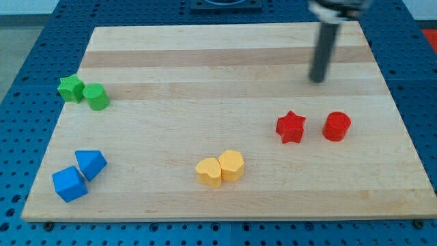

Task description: Place the red star diagonally top right side of the blue triangle

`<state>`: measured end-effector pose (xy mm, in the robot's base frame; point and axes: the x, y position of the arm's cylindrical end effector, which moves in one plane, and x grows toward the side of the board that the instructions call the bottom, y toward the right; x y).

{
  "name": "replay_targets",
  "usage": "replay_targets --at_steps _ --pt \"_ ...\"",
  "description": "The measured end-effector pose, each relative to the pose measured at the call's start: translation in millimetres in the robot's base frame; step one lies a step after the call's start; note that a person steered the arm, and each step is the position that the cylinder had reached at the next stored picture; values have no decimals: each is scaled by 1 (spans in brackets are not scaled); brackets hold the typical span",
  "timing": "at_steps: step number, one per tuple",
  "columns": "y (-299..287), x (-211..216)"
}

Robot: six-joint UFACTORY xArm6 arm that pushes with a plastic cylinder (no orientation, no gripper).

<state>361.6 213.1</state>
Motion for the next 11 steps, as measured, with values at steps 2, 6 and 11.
replay_targets --at_steps 2,6,11 --pt "21 80" --pt "-240 121" --pt "-315 121"
